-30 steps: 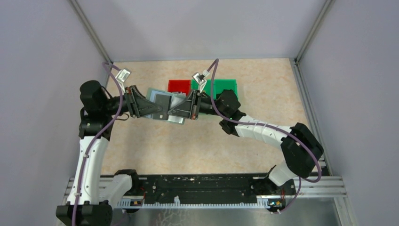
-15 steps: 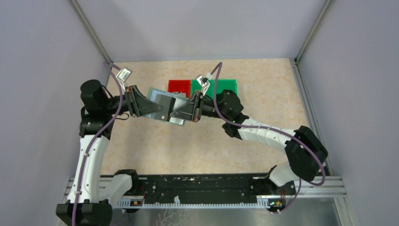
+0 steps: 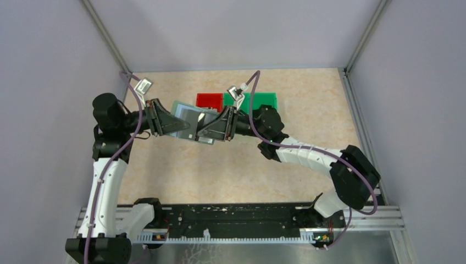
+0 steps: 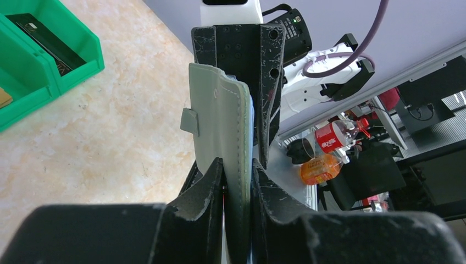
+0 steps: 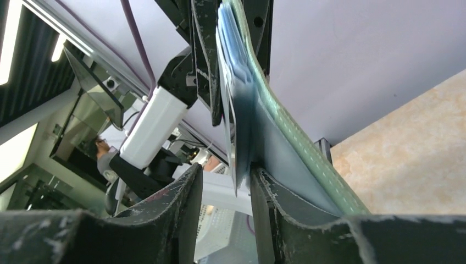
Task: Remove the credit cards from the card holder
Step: Remove the credit card from the card holder, then place the credit card in the storage box.
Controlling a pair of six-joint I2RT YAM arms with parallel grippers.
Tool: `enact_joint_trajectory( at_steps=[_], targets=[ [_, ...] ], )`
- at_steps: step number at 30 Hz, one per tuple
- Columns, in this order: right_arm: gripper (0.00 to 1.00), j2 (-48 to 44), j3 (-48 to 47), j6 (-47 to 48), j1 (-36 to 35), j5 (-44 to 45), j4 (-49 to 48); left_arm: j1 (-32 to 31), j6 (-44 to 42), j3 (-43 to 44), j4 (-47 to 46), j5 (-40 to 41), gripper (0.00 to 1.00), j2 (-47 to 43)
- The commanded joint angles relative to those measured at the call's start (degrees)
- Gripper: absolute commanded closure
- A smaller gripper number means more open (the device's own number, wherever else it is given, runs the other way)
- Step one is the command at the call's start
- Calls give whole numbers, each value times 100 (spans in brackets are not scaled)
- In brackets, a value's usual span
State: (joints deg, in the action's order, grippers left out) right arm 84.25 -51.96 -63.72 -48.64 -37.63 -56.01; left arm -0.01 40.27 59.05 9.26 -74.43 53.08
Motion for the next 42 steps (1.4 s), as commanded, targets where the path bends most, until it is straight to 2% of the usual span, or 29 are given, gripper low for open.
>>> enact_joint_trajectory(
  at_steps=[1,4,8,9,15,21,27,33,34,36,39,42],
  targets=[
    [65,260,-497,-213,-31,38,-440,-34,131,97,-256,-222,94,-150],
    [75,376,-588,-330,-28,-4,-585,-39,123,90,-249,-251,94,-154],
    [97,364,-519,-464,31,-61,-785,-38,91,94,-240,-282,95,-161],
    [100,331,-460,-519,84,-91,-855,-35,83,102,-240,-282,95,-156],
    [100,-95,27,-721,484,-237,-1129,-39,100,133,-283,-250,94,-136],
    [100,-425,309,-521,628,-432,-760,-40,141,173,-340,-248,94,-91],
    [100,-1036,561,-358,1361,-727,56,-35,-255,281,-8,-76,94,-45],
    [100,-1789,604,168,2391,-972,1528,-34,-1079,544,692,372,94,53],
    [100,-1836,499,371,2579,-997,2035,-41,-1174,576,775,441,94,59],
    [100,-1754,108,1322,2884,-890,3786,-34,-1342,606,892,553,94,49],
    [100,-1305,-596,2617,3033,-203,5775,-34,-1476,598,918,665,94,5],
    [100,-747,-1175,3361,3062,583,6769,-38,-1558,599,974,706,94,-46]
  ],
)
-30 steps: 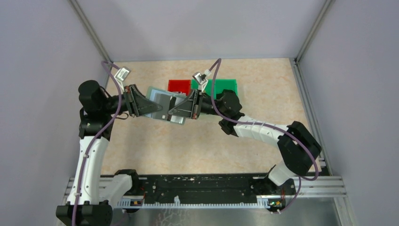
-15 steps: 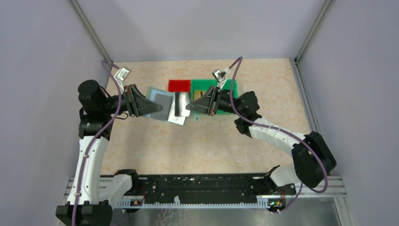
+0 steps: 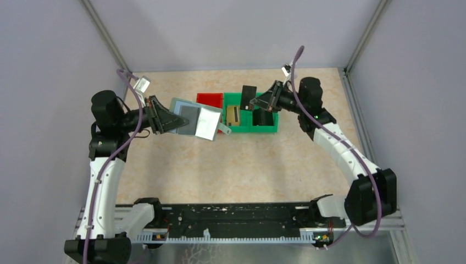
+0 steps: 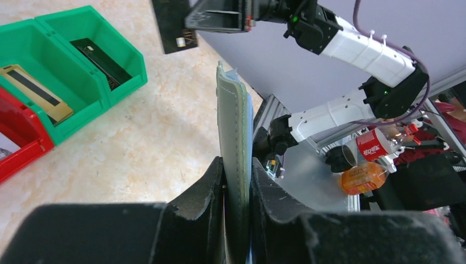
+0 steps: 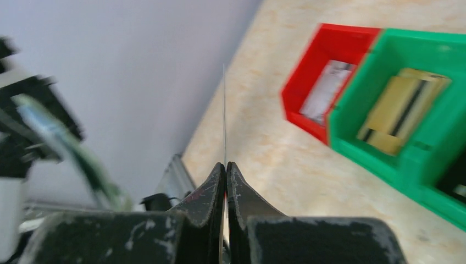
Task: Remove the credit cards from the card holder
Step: Place the credit card in the storage box.
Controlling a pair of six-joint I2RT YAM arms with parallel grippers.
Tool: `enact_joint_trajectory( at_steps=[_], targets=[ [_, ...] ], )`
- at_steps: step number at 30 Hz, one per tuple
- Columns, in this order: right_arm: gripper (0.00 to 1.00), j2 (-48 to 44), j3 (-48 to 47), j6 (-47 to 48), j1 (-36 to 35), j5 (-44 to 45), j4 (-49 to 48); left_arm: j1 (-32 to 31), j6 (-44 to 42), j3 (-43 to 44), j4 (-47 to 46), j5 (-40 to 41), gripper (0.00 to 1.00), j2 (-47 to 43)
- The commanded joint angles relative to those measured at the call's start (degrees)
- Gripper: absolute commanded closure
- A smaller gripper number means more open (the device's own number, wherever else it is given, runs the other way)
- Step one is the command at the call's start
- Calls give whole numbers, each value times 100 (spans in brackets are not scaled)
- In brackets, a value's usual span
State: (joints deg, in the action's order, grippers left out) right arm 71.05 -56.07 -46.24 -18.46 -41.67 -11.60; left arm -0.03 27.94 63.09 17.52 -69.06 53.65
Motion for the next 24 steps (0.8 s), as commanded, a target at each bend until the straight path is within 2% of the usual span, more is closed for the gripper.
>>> enact_joint_trajectory(
  at_steps=[1,5,11,24],
  targets=[
    [100,750,-907,1802,45,1264,2505,-34,-354,197,161,157,94,-121],
    [100,1477,-1436,2231,79,2185,3047,-34,-395,205,198,129,95,-195],
    [100,2370,-2048,2587,91,2944,3506,-32,-389,197,202,84,95,-229],
    [100,3481,-2848,2592,114,3188,3545,-36,-308,224,129,-72,95,-239]
  ],
)
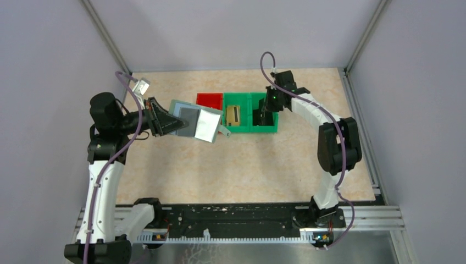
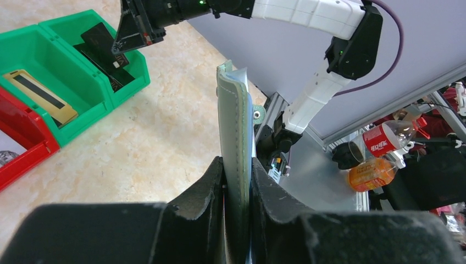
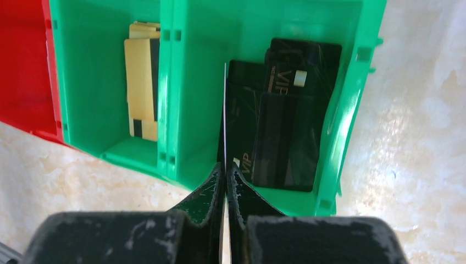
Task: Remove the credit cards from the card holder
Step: Place the credit card in the storage box.
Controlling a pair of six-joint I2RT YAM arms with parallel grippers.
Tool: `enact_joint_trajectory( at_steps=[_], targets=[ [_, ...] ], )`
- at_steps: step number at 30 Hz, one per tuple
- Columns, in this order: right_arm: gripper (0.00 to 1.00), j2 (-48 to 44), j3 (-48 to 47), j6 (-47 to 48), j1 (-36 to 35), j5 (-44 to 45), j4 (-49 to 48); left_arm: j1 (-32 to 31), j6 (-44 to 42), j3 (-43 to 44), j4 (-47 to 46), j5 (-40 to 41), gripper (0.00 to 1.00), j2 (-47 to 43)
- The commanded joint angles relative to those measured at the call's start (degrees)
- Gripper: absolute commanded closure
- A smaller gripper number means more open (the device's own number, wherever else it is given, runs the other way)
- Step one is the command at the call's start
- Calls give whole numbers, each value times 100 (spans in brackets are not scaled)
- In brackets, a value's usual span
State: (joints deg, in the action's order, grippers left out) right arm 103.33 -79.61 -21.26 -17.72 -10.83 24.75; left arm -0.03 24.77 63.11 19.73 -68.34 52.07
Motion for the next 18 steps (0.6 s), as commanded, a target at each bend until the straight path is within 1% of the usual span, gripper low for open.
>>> enact_joint_trajectory(
  at_steps=[1,7,15,17,18],
  targets=[
    [100,339,-546,95,40,95,-92,-32,14,222,-92,-157,95,-84],
    [100,668,-808,90,34,32,22,-35,10,235,-109,-206,97,-113],
    [100,611,-821,231,38,524,203,-37,71,221,-186,-242,97,-110],
    [88,554,-843,259,36,607,254,-32,71,231,-193,-245,97,-118],
    [79,499,-837,262,32,653,258,-34,71,235,-197,-246,97,-116]
  ],
)
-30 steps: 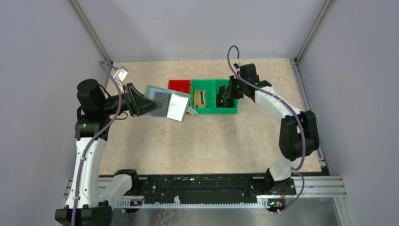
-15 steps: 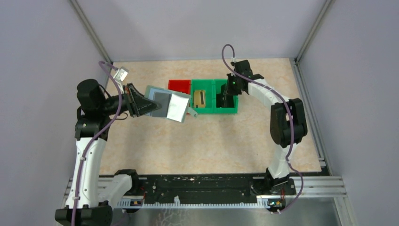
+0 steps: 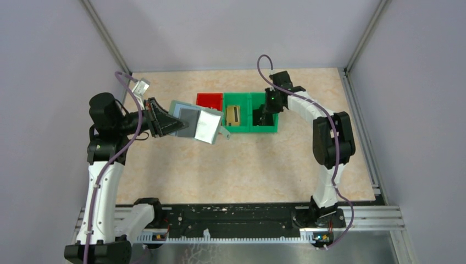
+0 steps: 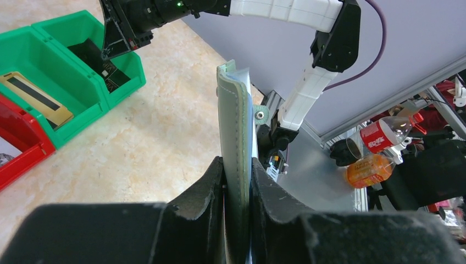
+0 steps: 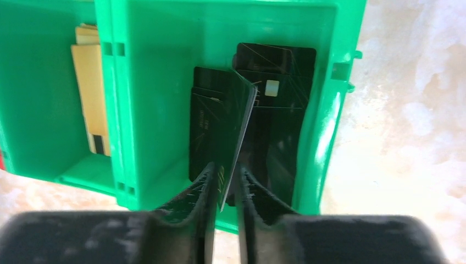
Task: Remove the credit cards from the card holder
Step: Place the credit card in the storage box.
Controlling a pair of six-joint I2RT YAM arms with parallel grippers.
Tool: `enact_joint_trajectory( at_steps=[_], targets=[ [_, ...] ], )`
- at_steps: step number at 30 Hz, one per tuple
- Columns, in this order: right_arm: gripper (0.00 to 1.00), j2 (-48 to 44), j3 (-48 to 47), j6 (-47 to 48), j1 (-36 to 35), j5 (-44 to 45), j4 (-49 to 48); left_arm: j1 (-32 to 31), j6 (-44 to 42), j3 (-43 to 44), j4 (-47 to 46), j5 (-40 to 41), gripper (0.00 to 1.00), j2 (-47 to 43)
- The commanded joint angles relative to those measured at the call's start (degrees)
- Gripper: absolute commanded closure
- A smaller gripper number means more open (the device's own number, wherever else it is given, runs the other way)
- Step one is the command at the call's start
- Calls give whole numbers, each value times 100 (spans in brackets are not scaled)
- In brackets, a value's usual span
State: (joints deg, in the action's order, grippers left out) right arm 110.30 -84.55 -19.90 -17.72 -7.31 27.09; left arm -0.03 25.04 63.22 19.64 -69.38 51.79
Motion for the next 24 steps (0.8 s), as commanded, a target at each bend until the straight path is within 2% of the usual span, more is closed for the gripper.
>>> enact_joint_trajectory(
  at_steps=[1,4,10,13,16,21,24],
  targets=[
    [73,-278,-331,127,18,369,12,-32,45,229,-188,-146,97,-90],
    [63,-673,-306,116,-60,507,-54,-32,54,230,-197,-141,97,-79],
    [53,-1451,-682,127,-354,447,-36,-37,106,221,-239,-152,97,-40],
    [46,-1949,-711,-21,-438,-186,-302,-35,106,208,-250,-168,97,-50],
    [36,-2458,-498,-316,-582,-1177,-897,-32,73,179,-250,-213,97,-76],
    [24,-2990,213,-1342,-906,-2973,-2575,-32,89,128,-295,-375,97,-63],
    [20,-3067,605,-2011,-1217,-3730,-3761,-34,72,121,-306,-472,97,-81]
  ],
)
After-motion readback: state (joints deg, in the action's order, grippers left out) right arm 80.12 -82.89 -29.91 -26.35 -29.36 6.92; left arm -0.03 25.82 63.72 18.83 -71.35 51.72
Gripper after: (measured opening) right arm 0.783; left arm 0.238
